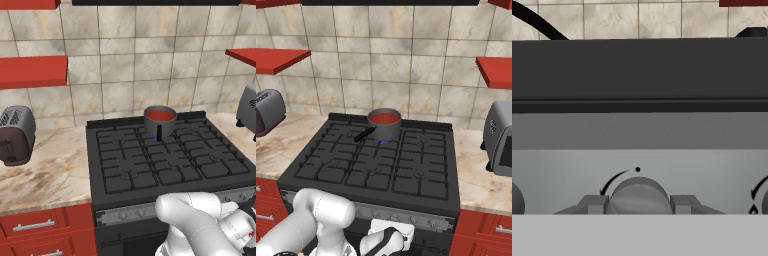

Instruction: Wait until the marinara sauce is simmered to a deep red color and then turn off the stove.

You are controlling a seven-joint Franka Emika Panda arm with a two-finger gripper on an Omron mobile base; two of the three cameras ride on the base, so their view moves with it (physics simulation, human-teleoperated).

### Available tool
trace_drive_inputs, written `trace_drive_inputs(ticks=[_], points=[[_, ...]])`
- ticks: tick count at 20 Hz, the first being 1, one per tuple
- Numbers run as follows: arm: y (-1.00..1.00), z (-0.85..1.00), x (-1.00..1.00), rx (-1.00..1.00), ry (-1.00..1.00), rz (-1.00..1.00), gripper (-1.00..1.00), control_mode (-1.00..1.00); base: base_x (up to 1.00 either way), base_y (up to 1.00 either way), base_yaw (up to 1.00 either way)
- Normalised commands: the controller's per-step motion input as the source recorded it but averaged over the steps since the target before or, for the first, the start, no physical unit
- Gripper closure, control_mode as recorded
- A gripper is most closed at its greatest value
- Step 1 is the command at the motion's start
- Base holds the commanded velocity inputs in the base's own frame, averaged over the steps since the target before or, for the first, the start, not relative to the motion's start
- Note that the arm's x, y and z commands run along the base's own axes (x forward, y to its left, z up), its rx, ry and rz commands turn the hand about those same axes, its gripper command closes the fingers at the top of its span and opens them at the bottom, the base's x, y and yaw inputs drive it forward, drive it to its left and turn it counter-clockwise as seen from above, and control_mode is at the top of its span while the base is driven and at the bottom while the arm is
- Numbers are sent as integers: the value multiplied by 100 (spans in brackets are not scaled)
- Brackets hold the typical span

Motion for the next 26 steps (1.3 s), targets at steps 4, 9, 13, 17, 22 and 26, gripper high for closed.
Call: trace_drive_inputs(ticks=[4, 9, 13, 17, 22, 26], points=[[0, 0, 0, 0, 0, 0, 100, -100, 0, 0, 0], [0, 0, 0, 0, 0, 0, 100, -100, 0, 0, 0], [0, 0, 0, 0, 0, 0, 100, -100, 0, 0, 0], [0, 0, 0, 0, 0, 0, 100, -100, 0, 0, 0], [0, 0, 0, 0, 0, 0, 100, -100, 0, 0, 0], [0, 0, 0, 0, 0, 0, 100, -100, 0, 0, 0]])
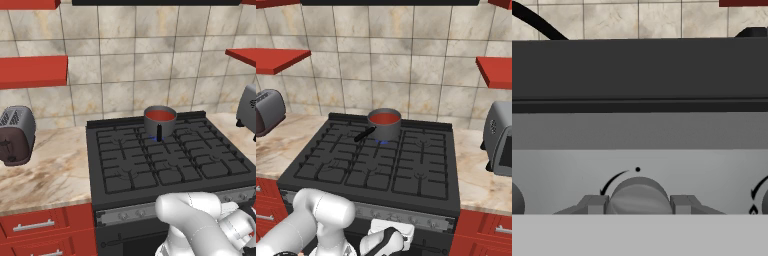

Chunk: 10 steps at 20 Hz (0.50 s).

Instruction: Wait until the marinara sauce is simmered to a deep red color and then turn off the stove.

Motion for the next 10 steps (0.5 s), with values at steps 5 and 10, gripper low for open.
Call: trace_drive_inputs(ticks=[5, 10], points=[[0, 0, 0, 0, 0, 0, 100, -100, 0, 0, 0], [0, 0, 0, 0, 0, 0, 100, -100, 0, 0, 0]])
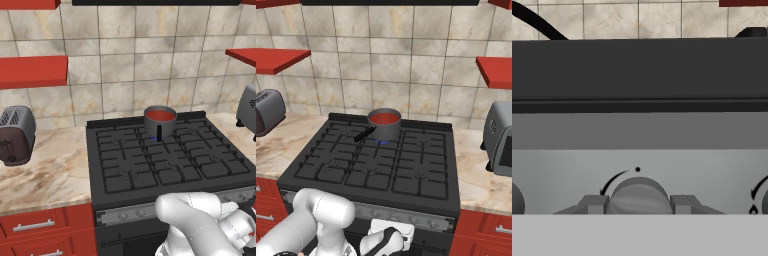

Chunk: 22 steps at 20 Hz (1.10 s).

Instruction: Wait until the marinara sauce is simmered to a deep red color and then turn off the stove.

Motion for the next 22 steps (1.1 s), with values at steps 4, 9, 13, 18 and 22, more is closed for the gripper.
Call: trace_drive_inputs(ticks=[4, 9, 13, 18, 22], points=[[0, 0, 0, 0, 0, 0, 100, -100, 0, 0, 0], [0, 0, 0, 0, 0, 0, 100, -100, 0, 0, 0], [0, 0, 0, 0, 0, 0, 100, -100, 0, 0, 0], [0, 0, 0, 0, 0, 0, 100, -100, 0, 0, 0], [0, 0, 0, 0, 0, 0, 100, -100, 0, 0, 0]])
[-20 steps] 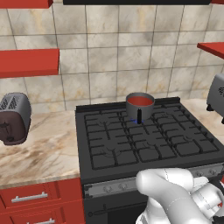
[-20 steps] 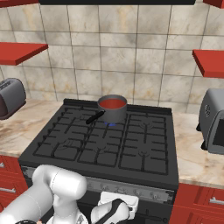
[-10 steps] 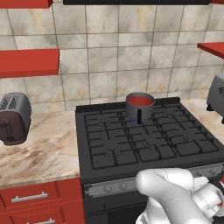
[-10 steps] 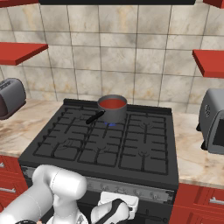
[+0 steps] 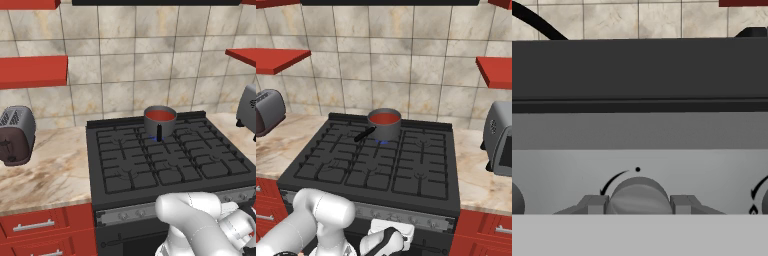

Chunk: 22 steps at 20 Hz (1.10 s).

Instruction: Wait until the marinara sauce is simmered to a deep red color and then turn off the stove.

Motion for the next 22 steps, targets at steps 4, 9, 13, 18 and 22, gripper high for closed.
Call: trace_drive_inputs(ticks=[4, 9, 13, 18, 22], points=[[0, 0, 0, 0, 0, 0, 100, -100, 0, 0, 0], [0, 0, 0, 0, 0, 0, 100, -100, 0, 0, 0], [0, 0, 0, 0, 0, 0, 100, -100, 0, 0, 0], [0, 0, 0, 0, 0, 0, 100, -100, 0, 0, 0], [0, 0, 0, 0, 0, 0, 100, -100, 0, 0, 0]])
